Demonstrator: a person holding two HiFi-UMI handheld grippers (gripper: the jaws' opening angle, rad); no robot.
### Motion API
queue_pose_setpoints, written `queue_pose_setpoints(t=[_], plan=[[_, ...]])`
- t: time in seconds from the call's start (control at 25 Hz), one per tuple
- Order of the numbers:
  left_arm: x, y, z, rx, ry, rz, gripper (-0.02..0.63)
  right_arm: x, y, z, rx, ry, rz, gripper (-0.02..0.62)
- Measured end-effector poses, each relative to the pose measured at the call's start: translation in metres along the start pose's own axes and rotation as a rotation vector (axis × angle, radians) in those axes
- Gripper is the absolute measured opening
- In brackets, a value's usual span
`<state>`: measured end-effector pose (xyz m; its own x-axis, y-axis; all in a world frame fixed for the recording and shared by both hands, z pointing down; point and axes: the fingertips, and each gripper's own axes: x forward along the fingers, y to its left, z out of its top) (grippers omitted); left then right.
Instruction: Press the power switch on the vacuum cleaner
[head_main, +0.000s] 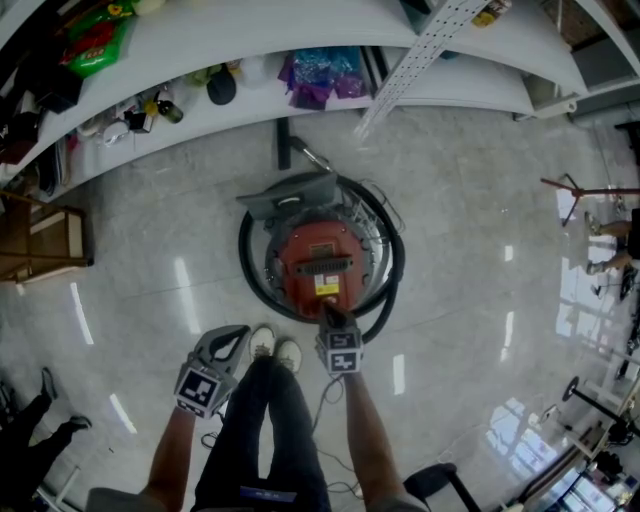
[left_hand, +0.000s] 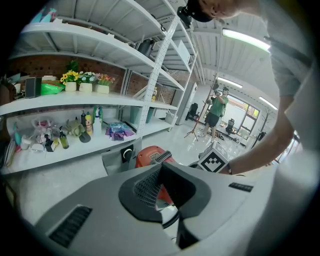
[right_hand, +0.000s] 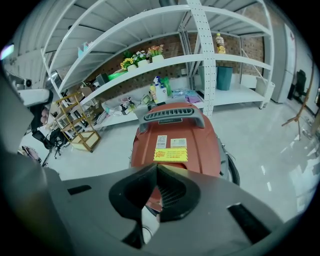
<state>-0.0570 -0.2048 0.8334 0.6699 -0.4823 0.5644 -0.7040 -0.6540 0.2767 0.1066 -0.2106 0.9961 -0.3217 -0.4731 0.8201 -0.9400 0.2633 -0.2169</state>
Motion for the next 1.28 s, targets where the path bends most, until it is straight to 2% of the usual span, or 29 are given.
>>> queue_pose_setpoints(t=[0.48,1.28], plan=[[0.0021,-0.0004,-0.0041,-0.009,0.007,-0.003,0.008,0.003,0.0026,-0.0015,-0.036,0.019,-0.022,0.015],[0.0034,-0.0042,-0.0042,-0.013,-0.003,-0.003,0.008,0.0052,0.0023,-0.0059,-0.028,0.028,-0.031,0.015]])
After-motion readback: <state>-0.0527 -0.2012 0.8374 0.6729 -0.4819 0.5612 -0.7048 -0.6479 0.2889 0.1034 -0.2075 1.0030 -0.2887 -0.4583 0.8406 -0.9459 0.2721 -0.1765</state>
